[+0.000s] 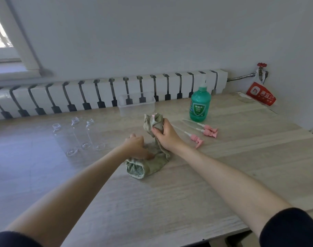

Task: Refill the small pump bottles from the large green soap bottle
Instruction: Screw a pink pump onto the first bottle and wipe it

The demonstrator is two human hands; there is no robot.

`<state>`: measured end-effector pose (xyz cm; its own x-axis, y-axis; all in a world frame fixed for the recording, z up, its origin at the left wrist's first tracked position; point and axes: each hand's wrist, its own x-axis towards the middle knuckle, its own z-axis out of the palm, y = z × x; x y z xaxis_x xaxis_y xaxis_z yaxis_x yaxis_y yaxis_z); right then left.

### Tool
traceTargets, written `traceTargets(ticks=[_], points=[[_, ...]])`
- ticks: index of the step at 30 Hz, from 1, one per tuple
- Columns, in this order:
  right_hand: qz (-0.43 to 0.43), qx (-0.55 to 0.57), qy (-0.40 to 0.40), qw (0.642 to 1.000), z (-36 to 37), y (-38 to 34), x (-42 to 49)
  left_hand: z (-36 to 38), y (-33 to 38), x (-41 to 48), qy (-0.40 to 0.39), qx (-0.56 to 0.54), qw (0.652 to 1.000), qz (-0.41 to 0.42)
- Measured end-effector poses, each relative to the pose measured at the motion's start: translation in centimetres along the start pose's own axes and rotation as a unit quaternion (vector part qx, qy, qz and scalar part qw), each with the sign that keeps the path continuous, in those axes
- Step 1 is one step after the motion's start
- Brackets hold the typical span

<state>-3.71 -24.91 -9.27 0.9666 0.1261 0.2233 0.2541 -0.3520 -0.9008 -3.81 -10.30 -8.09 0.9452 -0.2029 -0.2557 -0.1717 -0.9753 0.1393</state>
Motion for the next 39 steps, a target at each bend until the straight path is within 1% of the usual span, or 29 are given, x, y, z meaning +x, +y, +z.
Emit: traceTargets(ticks=[1,3,4,5,6,7,8,9,10,11,12,13,14,16,17,18,19,21,22,24,26,28,31,34,35,36,37,38,39], points=[[-0.007,-0.002,-0.002,1.000,0.1,0.1,0.1,-0.1,0.1,0.0,0.009,0.004,1.000,0.006],[-0.019,0.002,0.005,1.000,0.3,0.1,0.1,-0.8,0.5,-0.3,0.026,-0.038,0.999,-0.001],[-0.018,0.014,0.020,1.000,0.4,0.1,0.1,-1.4,0.6,-0.5,0.034,-0.104,0.994,-0.019],[-0.011,0.035,0.043,0.998,0.4,0.1,0.2,-1.9,0.5,-0.6,0.034,-0.220,0.973,-0.050],[0.003,0.071,0.070,0.995,0.4,0.0,0.2,-2.5,0.5,-0.8,0.022,-0.372,0.925,-0.077],[0.021,0.119,0.096,0.988,0.2,-0.2,0.3,-3.1,0.8,-1.3,-0.006,-0.531,0.843,-0.083],[0.037,0.175,0.116,0.977,0.1,-0.6,0.5,-3.7,1.0,-1.9,-0.035,-0.659,0.748,-0.067],[0.048,0.232,0.130,0.963,-0.2,-1.0,0.7,-4.0,1.3,-2.2,-0.052,-0.748,0.660,-0.041],[0.055,0.289,0.138,0.946,-0.5,-1.6,0.9,-4.1,1.6,-2.4,-0.062,-0.805,0.589,-0.012],[0.062,0.344,0.142,0.926,-0.8,-2.1,1.2,-4.2,2.0,-2.4,-0.072,-0.835,0.546,0.015],[0.066,0.386,0.144,0.909,-1.2,-2.5,1.5,-4.3,2.4,-2.4,-0.079,-0.841,0.534,0.043],[0.073,0.411,0.144,0.897,-1.6,-2.6,1.8,-4.3,2.8,-2.4,-0.081,-0.827,0.552,0.073],[0.075,0.424,0.137,0.892,-1.7,-2.7,1.9,-4.4,3.0,-2.3,-0.074,-0.794,0.594,0.103],[0.082,0.450,0.106,0.883,-1.8,-2.6,2.0,-4.7,3.5,-2.0,-0.038,-0.673,0.724,0.148],[0.090,0.467,0.089,0.875,-1.7,-2.6,2.0,-4.8,3.8,-1.9,-0.014,-0.603,0.785,0.145],[0.097,0.481,0.078,0.868,-1.6,-2.6,1.8,-5.1,4.2,-1.9,0.008,-0.541,0.831,0.131],[0.101,0.490,0.073,0.863,-1.7,-2.6,1.8,-5.2,4.5,-1.7,0.029,-0.485,0.866,0.118],[0.099,0.494,0.070,0.861,-2.2,-2.8,1.6,-5.3,5.2,-1.5,0.066,-0.383,0.915,0.111],[0.102,0.491,0.069,0.862,-2.4,-2.8,1.5,-5.2,5.4,-1.3,0.089,-0.346,0.928,0.108],[0.113,0.496,0.059,0.859,-2.7,-2.6,1.2,-5.0,5.4,-1.0,0.156,-0.307,0.933,0.104],[0.127,0.508,0.063,0.850,-2.8,-2.7,1.2,-4.9,5.3,-0.9,0.228,-0.306,0.920,0.093],[0.133,0.506,0.083,0.848,-2.9,-2.9,1.5,-5.0,5.3,-1.2,0.282,-0.303,0.905,0.104],[0.160,0.472,0.114,0.860,-3.4,-3.4,2.2,-5.1,5.7,-1.9,0.305,-0.303,0.892,0.140],[0.174,0.445,0.135,0.868,-3.7,-3.7,3.0,-5.0,5.9,-2.4,0.311,-0.268,0.897,0.164],[0.171,0.432,0.140,0.875,-3.6,-3.8,3.1,-5.3,5.7,-2.5,0.289,-0.268,0.906,0.154],[0.164,0.422,0.145,0.880,-3.4,-3.9,3.1,-5.6,5.4,-2.4,0.235,-0.272,0.924,0.135],[0.156,0.418,0.151,0.882,-3.2,-3.9,3.1,-6.0,4.9,-2.4,0.149,-0.264,0.946,0.115],[0.151,0.429,0.153,0.878,-3.0,-3.8,3.2,-6.4,4.4,-2.5,0.044,-0.229,0.968,0.096],[0.149,0.437,0.152,0.874,-3.0,-3.6,3.2,-6.7,3.8,-2.6,-0.038,-0.181,0.979,0.082]])
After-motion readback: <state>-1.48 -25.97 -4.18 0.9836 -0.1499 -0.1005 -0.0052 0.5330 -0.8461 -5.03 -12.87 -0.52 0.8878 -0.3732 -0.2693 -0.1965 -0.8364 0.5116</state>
